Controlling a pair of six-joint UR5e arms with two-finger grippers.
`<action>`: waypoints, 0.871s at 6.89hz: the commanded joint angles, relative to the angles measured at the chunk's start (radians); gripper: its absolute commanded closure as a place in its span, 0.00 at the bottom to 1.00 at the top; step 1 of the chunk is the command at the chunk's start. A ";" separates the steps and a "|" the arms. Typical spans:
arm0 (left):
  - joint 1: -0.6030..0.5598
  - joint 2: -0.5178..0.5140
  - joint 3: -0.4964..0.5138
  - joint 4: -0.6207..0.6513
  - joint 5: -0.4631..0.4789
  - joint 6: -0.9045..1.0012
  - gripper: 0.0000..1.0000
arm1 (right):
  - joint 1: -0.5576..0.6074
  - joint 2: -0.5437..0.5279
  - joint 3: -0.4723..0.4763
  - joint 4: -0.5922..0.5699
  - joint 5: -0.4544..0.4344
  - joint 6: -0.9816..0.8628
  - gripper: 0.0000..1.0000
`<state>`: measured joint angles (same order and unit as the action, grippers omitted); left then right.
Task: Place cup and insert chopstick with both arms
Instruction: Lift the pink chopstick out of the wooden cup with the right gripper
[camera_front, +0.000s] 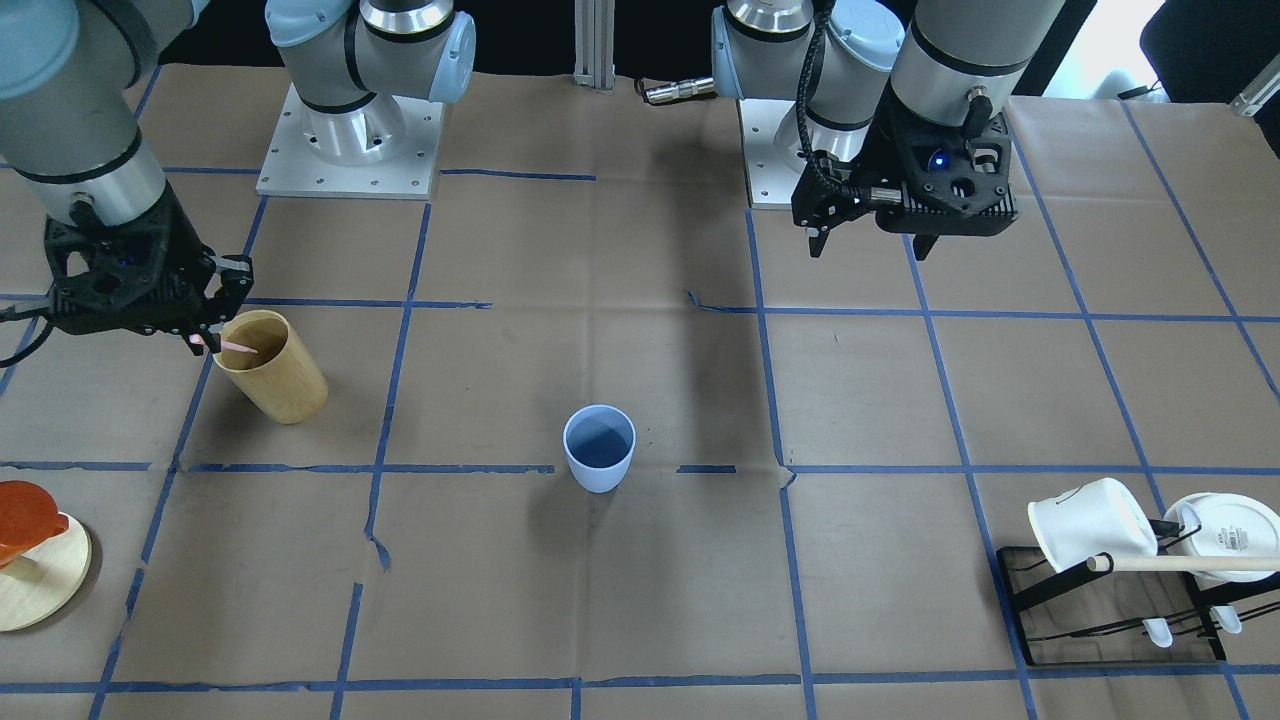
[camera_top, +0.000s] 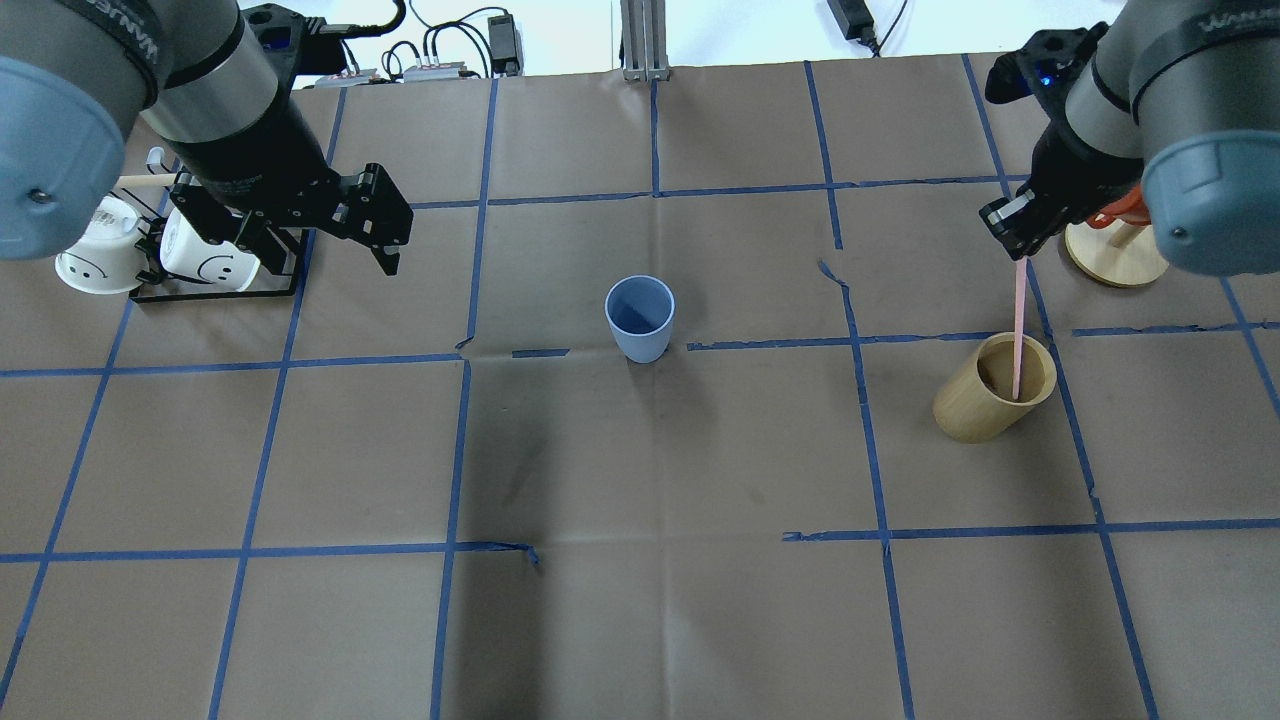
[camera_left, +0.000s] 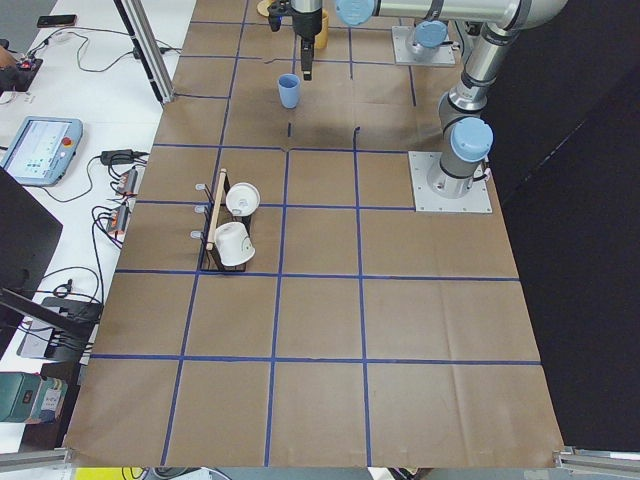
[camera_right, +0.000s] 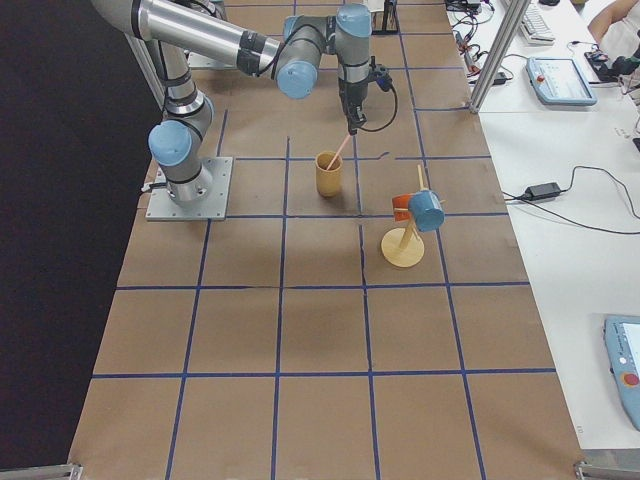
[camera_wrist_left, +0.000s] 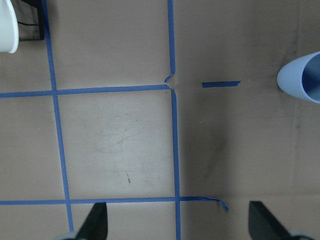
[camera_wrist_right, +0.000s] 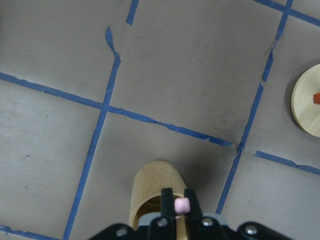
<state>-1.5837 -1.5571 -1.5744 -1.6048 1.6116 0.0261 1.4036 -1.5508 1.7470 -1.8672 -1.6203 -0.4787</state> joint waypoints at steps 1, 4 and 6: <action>0.001 0.000 0.005 -0.003 0.002 0.002 0.00 | 0.002 -0.003 -0.092 0.084 0.008 0.018 0.94; 0.001 0.000 0.011 -0.004 0.002 0.002 0.00 | 0.017 0.001 -0.200 0.147 0.064 0.057 0.94; -0.001 0.000 0.011 -0.004 0.004 0.000 0.00 | 0.037 0.012 -0.248 0.157 0.137 0.107 0.99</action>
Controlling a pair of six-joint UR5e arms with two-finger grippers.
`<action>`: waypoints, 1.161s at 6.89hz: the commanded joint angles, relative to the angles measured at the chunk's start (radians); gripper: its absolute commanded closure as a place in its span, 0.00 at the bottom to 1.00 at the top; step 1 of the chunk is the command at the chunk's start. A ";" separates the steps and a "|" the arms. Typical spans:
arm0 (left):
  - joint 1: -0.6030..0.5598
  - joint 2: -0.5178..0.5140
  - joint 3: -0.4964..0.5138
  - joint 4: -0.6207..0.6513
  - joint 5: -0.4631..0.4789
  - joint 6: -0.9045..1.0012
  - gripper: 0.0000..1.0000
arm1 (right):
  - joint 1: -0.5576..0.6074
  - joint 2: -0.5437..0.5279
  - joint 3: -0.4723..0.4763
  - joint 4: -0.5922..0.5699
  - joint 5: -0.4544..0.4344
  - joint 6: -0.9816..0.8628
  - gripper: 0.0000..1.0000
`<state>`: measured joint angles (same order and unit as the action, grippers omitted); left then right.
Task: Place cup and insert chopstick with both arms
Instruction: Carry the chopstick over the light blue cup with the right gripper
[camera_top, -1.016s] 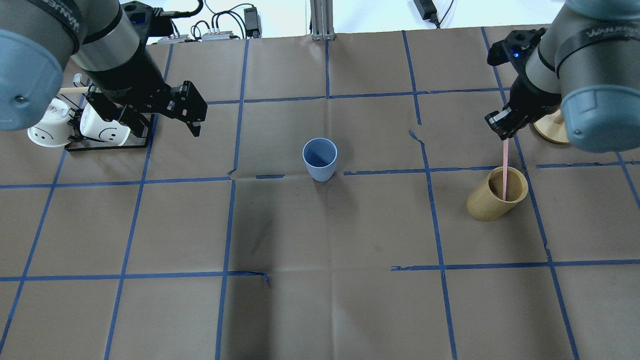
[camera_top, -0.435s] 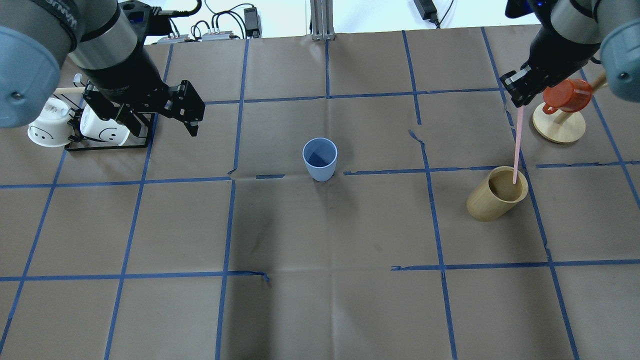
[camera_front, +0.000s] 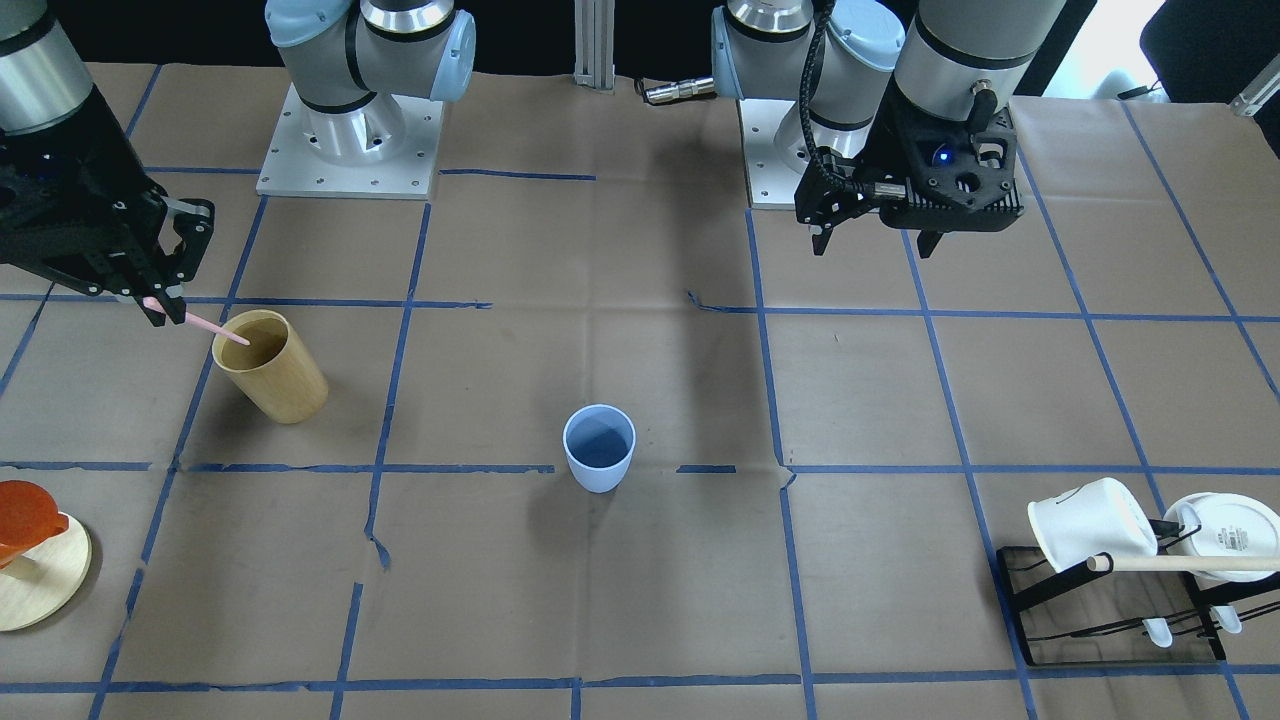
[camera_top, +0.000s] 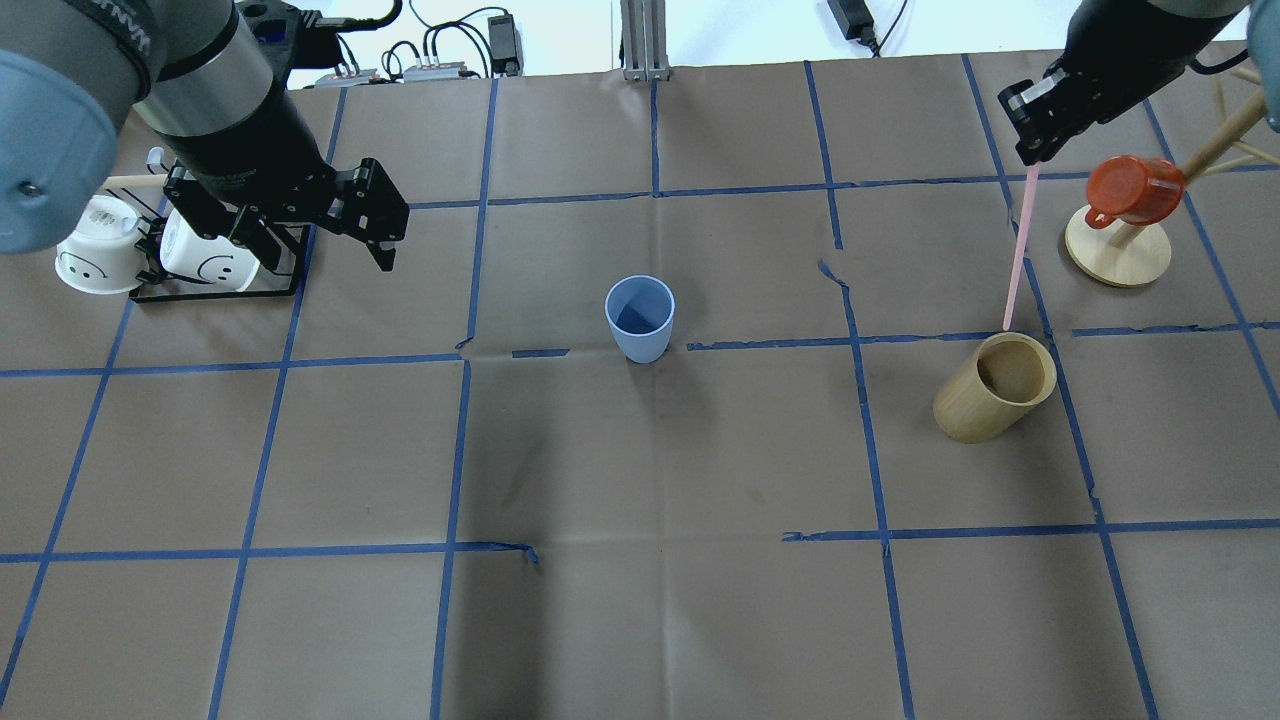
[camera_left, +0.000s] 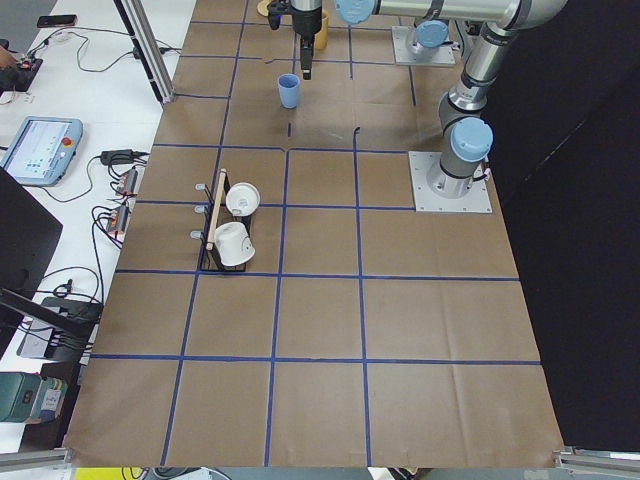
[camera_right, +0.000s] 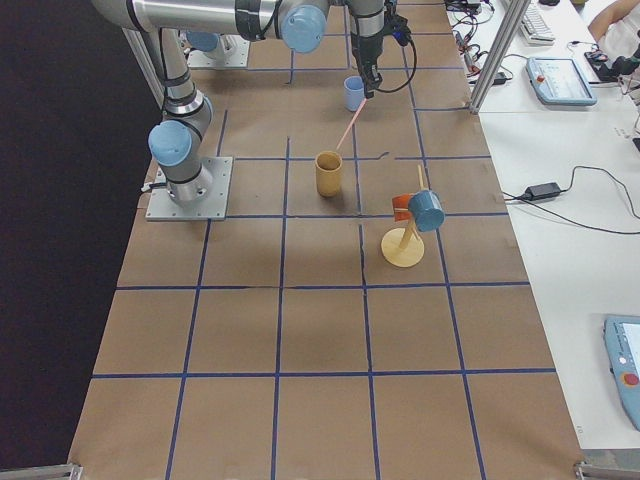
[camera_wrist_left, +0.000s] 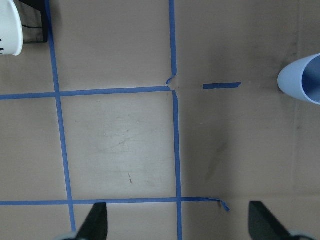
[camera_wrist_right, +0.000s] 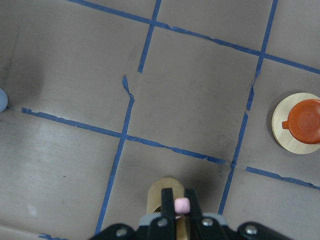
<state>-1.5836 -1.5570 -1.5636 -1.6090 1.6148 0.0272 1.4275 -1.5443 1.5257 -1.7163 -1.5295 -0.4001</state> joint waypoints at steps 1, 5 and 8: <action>-0.001 0.000 0.004 -0.002 -0.001 0.000 0.00 | 0.022 0.006 -0.027 0.003 0.089 0.059 1.00; -0.003 0.000 0.007 0.000 -0.001 -0.004 0.00 | 0.181 0.082 -0.035 -0.205 0.161 0.270 1.00; -0.001 -0.008 0.007 0.001 -0.004 -0.004 0.00 | 0.310 0.125 -0.032 -0.304 0.161 0.465 1.00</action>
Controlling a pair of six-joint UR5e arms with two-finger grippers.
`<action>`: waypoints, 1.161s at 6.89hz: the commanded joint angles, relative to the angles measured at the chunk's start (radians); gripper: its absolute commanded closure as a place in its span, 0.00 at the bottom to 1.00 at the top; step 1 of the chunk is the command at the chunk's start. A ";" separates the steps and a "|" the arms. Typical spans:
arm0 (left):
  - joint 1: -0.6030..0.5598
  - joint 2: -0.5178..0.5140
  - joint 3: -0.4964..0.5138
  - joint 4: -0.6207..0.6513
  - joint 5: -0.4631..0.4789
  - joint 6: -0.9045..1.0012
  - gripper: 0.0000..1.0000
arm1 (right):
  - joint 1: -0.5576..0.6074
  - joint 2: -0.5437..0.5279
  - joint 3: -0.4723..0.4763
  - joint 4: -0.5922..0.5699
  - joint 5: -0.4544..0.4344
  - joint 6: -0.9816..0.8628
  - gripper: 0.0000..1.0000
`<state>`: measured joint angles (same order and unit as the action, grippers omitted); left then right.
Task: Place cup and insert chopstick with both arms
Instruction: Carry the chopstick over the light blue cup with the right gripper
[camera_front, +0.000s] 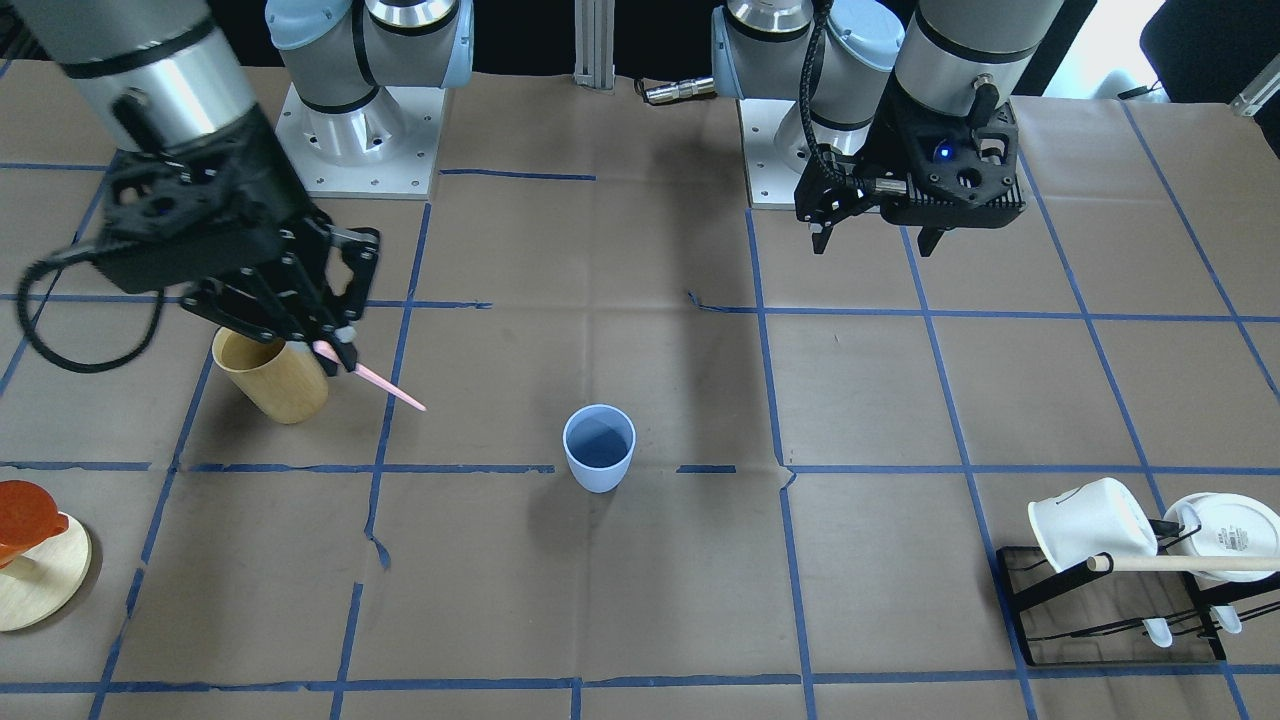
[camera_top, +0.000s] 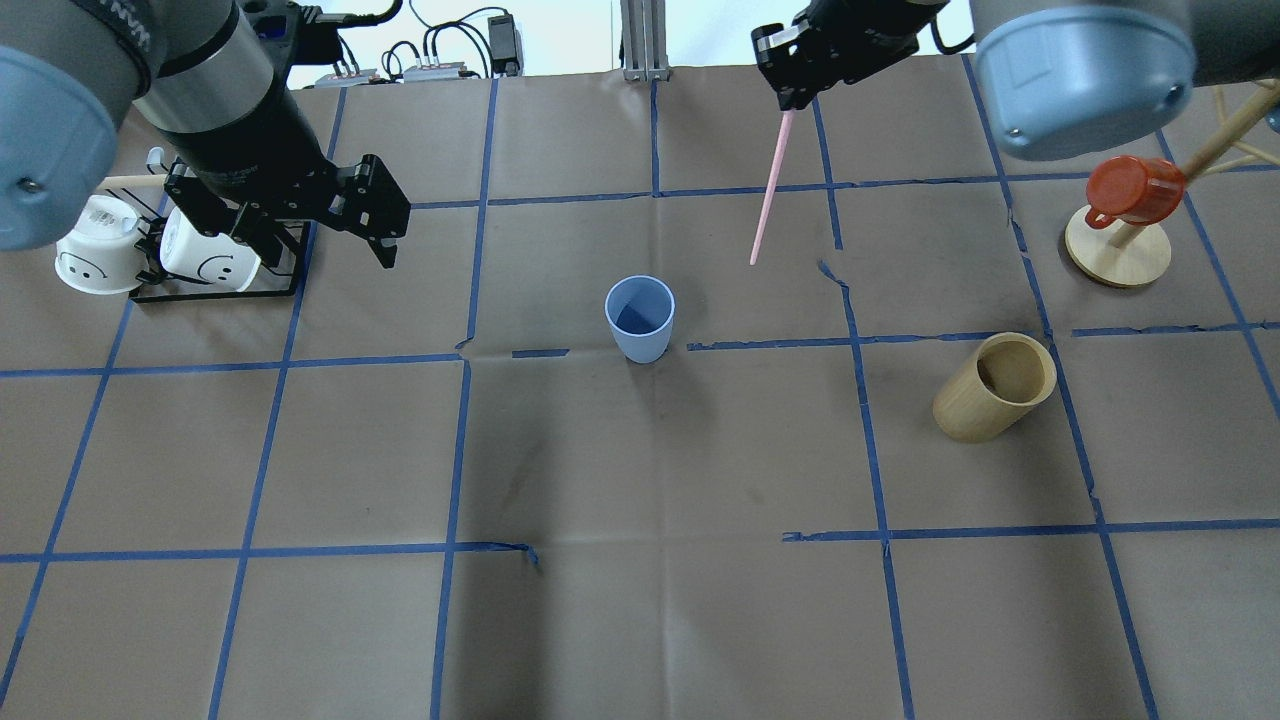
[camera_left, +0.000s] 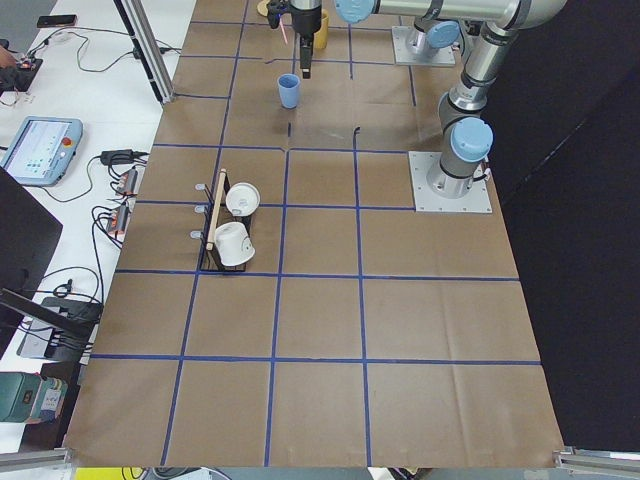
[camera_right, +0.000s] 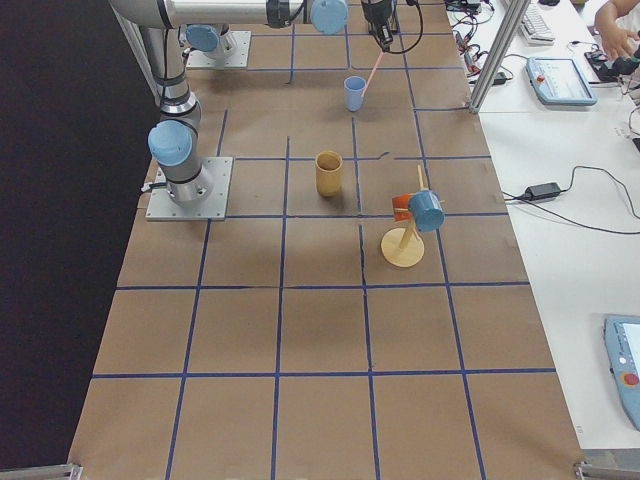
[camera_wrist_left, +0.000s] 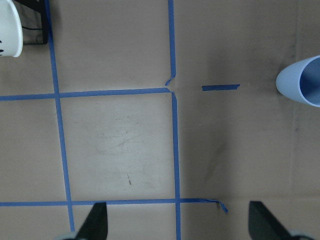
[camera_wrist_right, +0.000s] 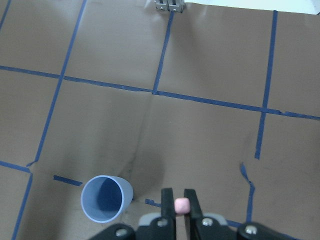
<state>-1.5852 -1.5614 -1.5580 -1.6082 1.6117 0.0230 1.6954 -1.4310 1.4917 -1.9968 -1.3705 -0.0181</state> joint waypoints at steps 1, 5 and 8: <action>0.002 0.000 -0.001 0.001 -0.003 0.002 0.00 | 0.081 0.017 0.005 -0.023 0.004 0.127 1.00; 0.002 0.001 -0.007 -0.004 -0.012 -0.002 0.00 | 0.162 0.058 0.016 -0.078 -0.008 0.231 1.00; -0.002 0.003 -0.010 -0.003 -0.009 -0.005 0.00 | 0.173 0.070 0.099 -0.244 -0.044 0.219 0.99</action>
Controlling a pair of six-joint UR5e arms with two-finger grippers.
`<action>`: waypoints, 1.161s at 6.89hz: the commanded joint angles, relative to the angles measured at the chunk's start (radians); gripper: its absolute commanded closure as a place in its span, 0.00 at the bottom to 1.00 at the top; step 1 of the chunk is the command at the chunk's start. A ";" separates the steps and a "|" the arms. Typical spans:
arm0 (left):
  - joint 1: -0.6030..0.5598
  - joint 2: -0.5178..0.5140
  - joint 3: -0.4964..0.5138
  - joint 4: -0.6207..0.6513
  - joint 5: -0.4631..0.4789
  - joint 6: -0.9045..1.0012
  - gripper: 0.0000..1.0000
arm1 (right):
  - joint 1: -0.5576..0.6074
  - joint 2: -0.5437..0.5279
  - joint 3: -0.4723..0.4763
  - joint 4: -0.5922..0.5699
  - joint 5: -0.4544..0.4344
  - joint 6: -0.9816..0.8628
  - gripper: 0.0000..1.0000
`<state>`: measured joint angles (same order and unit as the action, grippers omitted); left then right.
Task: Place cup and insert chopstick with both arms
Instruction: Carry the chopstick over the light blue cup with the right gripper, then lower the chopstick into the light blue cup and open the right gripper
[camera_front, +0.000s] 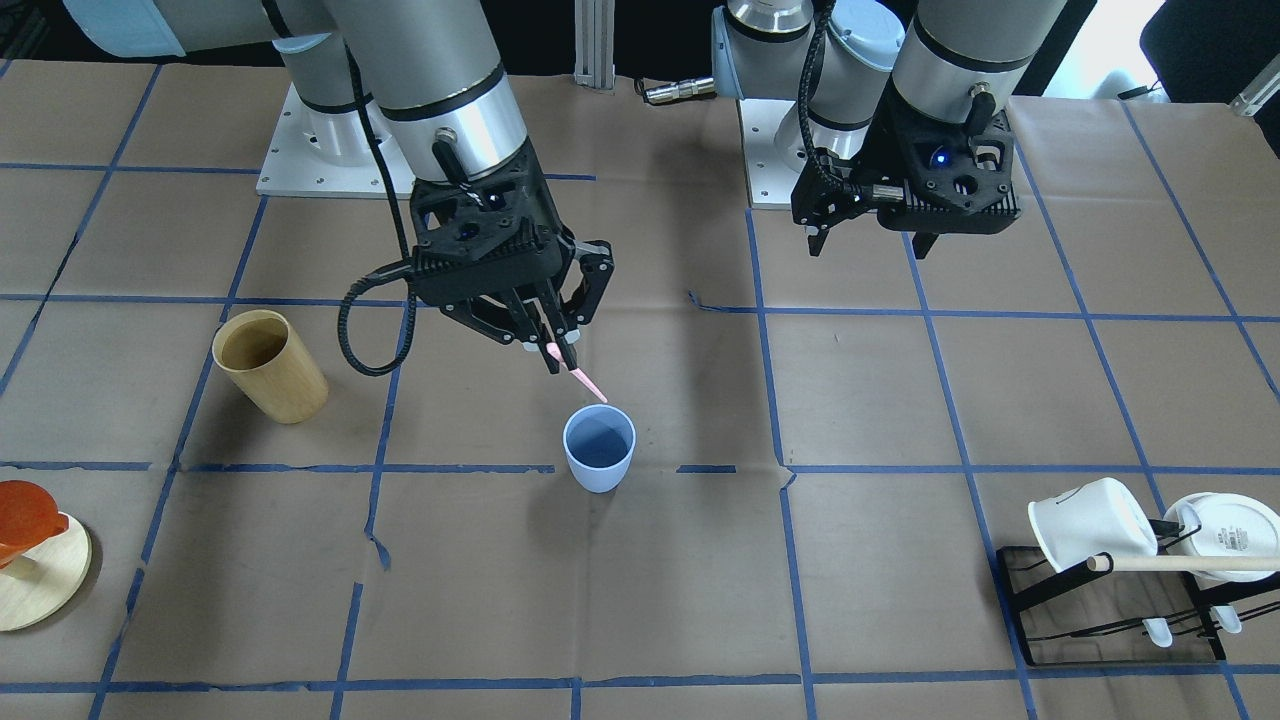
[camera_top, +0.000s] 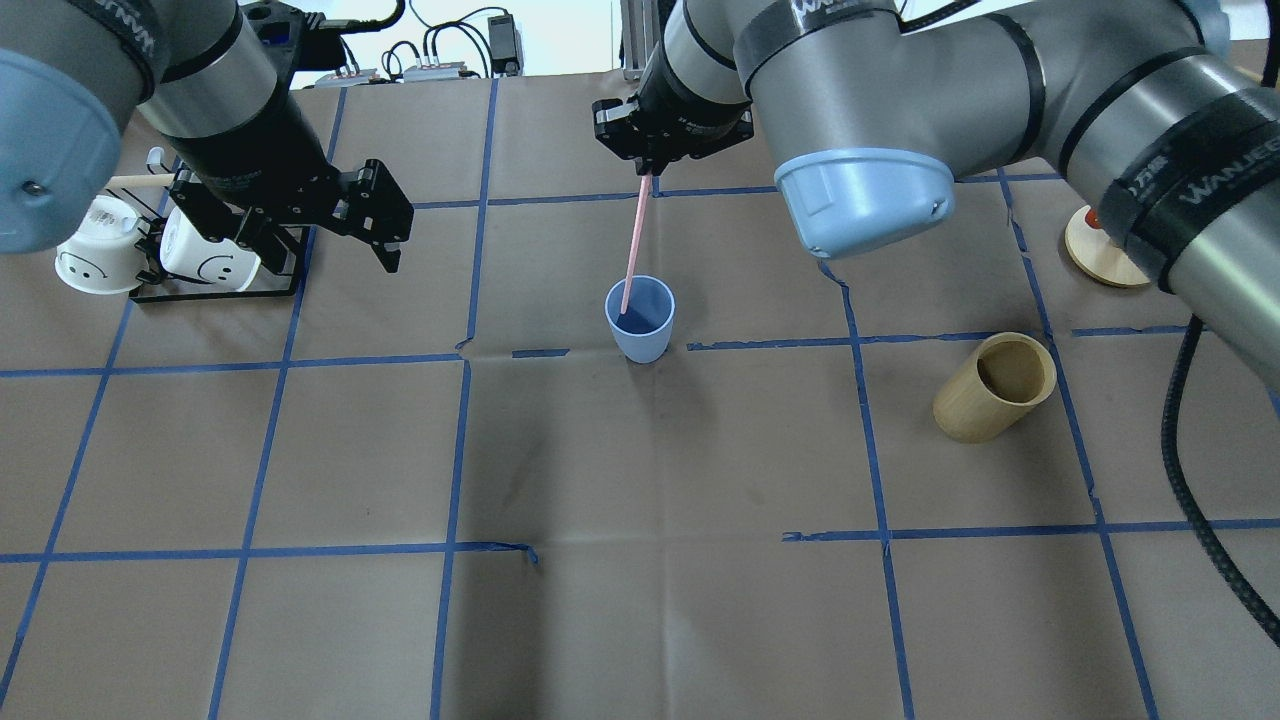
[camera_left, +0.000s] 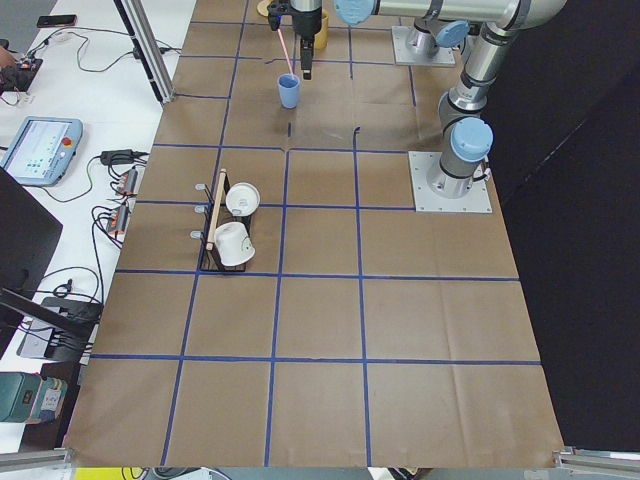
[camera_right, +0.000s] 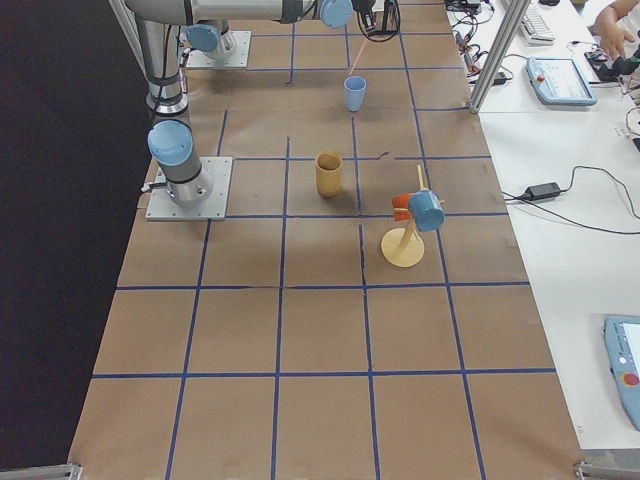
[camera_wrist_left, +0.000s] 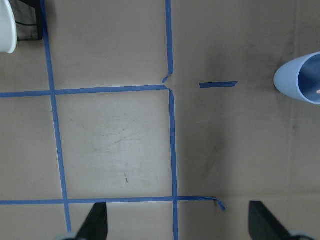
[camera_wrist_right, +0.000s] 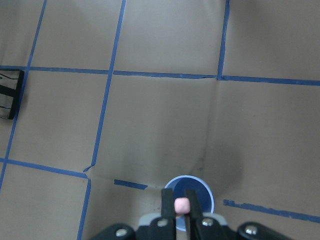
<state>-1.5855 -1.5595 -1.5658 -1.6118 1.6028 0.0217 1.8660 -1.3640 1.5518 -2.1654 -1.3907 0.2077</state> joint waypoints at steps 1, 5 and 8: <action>-0.001 0.003 -0.002 0.001 0.002 -0.003 0.00 | 0.002 -0.001 0.050 -0.077 -0.028 -0.005 0.99; -0.001 0.003 0.001 0.003 0.003 -0.005 0.00 | 0.002 -0.003 0.068 -0.079 -0.028 0.028 0.56; 0.001 -0.001 0.001 0.009 0.002 -0.006 0.00 | 0.004 0.002 0.067 -0.079 -0.027 0.053 0.04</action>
<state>-1.5855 -1.5602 -1.5624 -1.6040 1.6025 0.0151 1.8696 -1.3640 1.6194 -2.2448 -1.4176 0.2561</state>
